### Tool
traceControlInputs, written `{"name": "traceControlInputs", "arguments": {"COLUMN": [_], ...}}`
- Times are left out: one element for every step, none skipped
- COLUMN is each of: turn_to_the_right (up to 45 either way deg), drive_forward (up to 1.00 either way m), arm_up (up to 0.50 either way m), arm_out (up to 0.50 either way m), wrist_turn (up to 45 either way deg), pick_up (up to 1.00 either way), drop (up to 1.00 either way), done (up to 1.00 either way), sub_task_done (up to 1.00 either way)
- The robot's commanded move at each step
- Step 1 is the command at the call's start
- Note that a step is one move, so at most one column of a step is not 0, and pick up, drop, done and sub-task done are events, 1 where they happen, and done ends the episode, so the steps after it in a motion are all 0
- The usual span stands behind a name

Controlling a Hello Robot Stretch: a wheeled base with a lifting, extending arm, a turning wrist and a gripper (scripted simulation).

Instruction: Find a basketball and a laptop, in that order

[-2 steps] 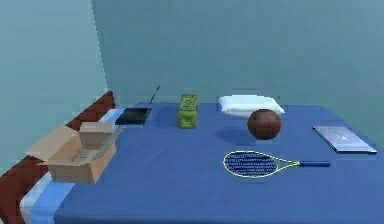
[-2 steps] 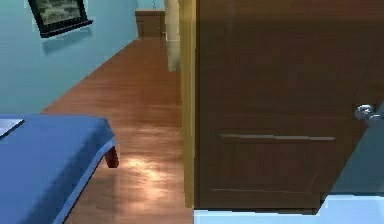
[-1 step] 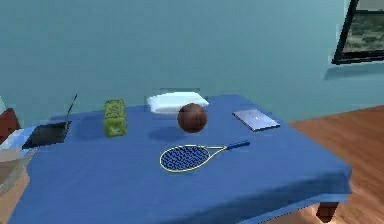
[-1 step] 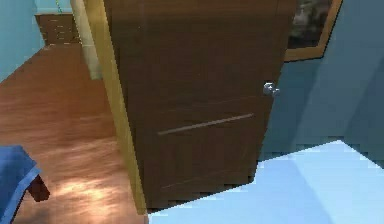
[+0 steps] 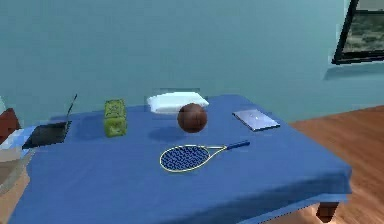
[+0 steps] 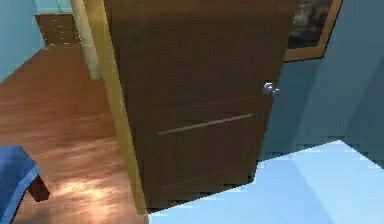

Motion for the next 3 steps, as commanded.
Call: {"name": "traceControlInputs", "arguments": {"turn_to_the_right": [45.0,45.0,45.0], "drive_forward": [0.0,0.0,0.0], "arm_up": [0.0,0.0,0.0], "arm_out": [0.0,0.0,0.0], "wrist_turn": [0.0,0.0,0.0], "pick_up": [0.0,0.0,0.0], "drop": [0.0,0.0,0.0], "done": [0.0,0.0,0.0], "sub_task_done": [0.0,0.0,0.0]}}
